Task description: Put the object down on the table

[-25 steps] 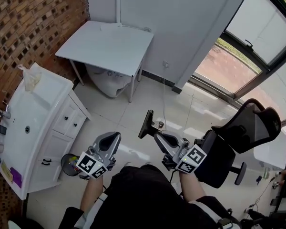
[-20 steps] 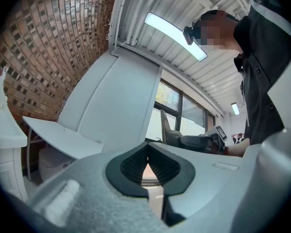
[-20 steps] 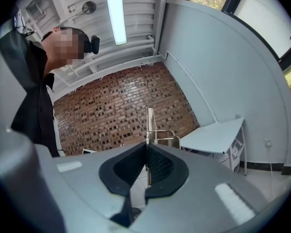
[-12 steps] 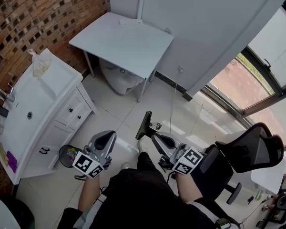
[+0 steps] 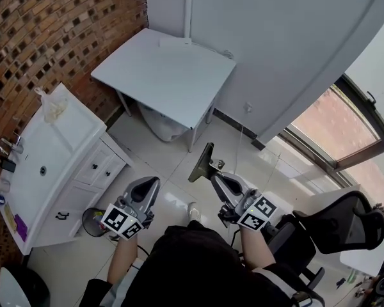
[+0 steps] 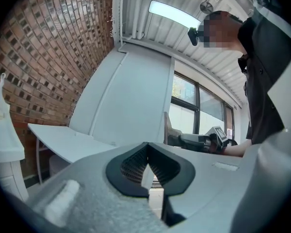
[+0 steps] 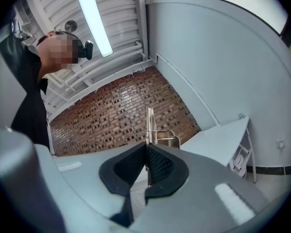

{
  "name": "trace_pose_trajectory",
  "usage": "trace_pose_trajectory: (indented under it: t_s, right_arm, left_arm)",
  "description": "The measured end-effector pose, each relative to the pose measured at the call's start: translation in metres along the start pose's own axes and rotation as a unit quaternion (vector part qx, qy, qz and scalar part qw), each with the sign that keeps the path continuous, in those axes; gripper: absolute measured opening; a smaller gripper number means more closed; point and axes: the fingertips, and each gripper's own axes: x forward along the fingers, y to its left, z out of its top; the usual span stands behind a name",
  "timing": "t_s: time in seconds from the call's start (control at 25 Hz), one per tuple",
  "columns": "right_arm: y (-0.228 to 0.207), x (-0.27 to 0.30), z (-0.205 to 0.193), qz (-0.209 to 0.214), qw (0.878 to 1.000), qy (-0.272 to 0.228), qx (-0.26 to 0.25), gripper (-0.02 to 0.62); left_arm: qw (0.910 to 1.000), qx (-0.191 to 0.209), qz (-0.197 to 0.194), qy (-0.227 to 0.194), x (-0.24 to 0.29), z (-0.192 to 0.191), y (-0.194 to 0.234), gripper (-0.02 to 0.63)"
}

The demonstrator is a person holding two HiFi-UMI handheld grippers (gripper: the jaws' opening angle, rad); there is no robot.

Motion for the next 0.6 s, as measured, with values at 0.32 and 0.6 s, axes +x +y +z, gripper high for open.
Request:
trace_pose_trajectory:
  t_s: [0.32,0.6]
  right_arm:
    - [-0.075,-0.004,0.041,0.011,0.999,-0.022,0.020,0.009]
    - [-0.117,-0.005,0.051,0.019,0.999,-0.019,0.043,0.009]
  left_arm:
    - [0.9994,0.034,0.007,-0.009,0.074,0.020,0.003,-0.002]
    - [0.9994,0.022,0.028,-0.005,0.101,0.012,0.004,-0.002]
